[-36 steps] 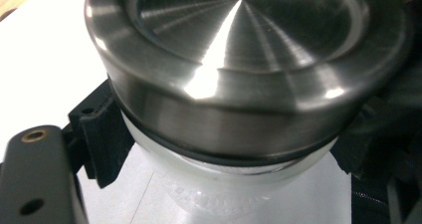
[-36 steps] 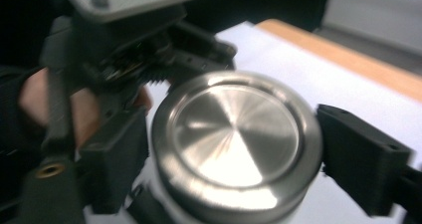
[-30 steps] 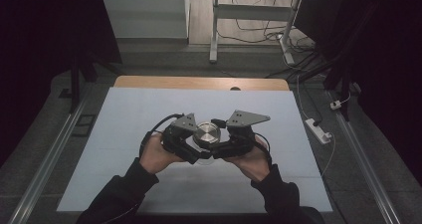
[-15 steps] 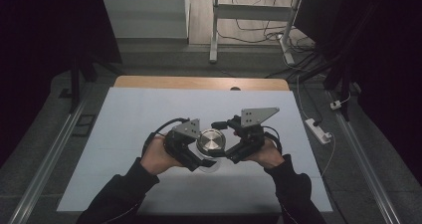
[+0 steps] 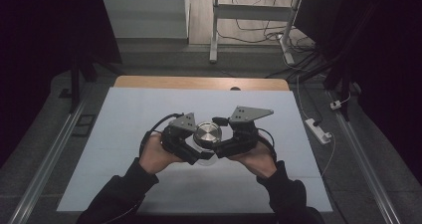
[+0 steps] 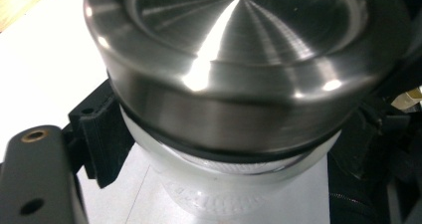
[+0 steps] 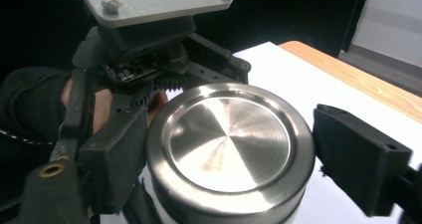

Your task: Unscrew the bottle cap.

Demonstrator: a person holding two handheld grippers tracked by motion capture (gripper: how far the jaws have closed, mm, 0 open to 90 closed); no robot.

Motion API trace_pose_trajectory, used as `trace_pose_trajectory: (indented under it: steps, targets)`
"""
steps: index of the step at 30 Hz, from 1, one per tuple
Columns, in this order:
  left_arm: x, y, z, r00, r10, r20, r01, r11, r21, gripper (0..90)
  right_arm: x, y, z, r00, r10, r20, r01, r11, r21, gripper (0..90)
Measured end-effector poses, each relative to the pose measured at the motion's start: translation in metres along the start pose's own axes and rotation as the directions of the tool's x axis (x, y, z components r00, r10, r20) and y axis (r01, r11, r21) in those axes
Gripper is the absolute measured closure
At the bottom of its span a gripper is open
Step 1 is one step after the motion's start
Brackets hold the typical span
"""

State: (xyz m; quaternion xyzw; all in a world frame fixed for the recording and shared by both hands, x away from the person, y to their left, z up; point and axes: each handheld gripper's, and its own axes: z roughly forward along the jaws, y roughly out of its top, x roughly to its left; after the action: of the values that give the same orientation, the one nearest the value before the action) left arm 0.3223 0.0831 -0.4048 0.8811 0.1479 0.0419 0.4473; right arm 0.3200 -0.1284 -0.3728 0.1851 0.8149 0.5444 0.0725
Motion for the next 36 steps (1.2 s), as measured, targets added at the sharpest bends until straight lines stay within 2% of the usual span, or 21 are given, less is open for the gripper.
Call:
trace_pose_trajectory:
  steps: [2, 6, 10, 14, 17, 24, 29, 32, 36]
  targets:
    - [0.0, 0.0, 0.0, 1.0, 0.003, 0.0, -0.003, 1.0, -0.001, 15.7, -0.001, -0.001, 0.0, 0.9999, 0.004, -0.016, -0.004, 1.0, -0.009, 19.1]
    - [0.0, 0.0, -0.001, 1.0, 0.001, -0.004, -0.001, 1.0, 0.0, 15.7, 0.0, -0.002, 0.001, 0.9999, 0.009, -0.011, -0.009, 1.0, -0.022, 19.5]
    - [0.001, 0.0, -0.002, 0.9997, 0.016, 0.02, -0.016, 0.9998, -0.008, 15.7, 0.002, -0.002, 0.001, 0.9996, -0.028, -0.01, 0.028, 0.999, -0.025, 19.9]
    - [-0.001, 0.0, -0.005, 0.9973, 0.051, 0.053, -0.049, 0.9984, -0.027, 15.7, -0.003, -0.001, -0.004, 0.993, -0.058, -0.103, 0.053, 0.997, -0.052, 20.0]
    - [-0.002, 0.0, -0.003, 0.9964, 0.05, 0.069, -0.048, 0.9984, -0.028, 15.7, -0.008, -0.002, -0.007, 0.985, -0.072, -0.157, 0.061, 0.995, -0.075, 20.0]
    - [-0.002, -0.001, 0.004, 0.9967, 0.058, 0.055, -0.058, 0.9983, -0.003, 15.6, -0.016, -0.003, -0.011, 0.9902, -0.055, -0.128, 0.043, 0.994, -0.098, 20.0]
    - [0.003, -0.004, -0.001, 0.9995, 0.026, 0.014, -0.026, 0.9995, -0.02, 15.7, -0.02, -0.004, -0.016, 0.9941, -0.03, -0.104, 0.018, 0.993, -0.113, 19.9]
    - [0.009, -0.008, -0.006, 1.0, -0.002, -0.004, 0.002, 0.9994, -0.036, 15.7, -0.017, -0.002, -0.023, 0.9964, -0.042, -0.074, 0.032, 0.991, -0.126, 19.9]
    - [0.012, -0.01, -0.012, 0.9996, -0.014, -0.023, 0.013, 0.9986, -0.051, 15.7, -0.016, -0.001, -0.032, 0.998, -0.049, -0.041, 0.042, 0.989, -0.143, 19.9]
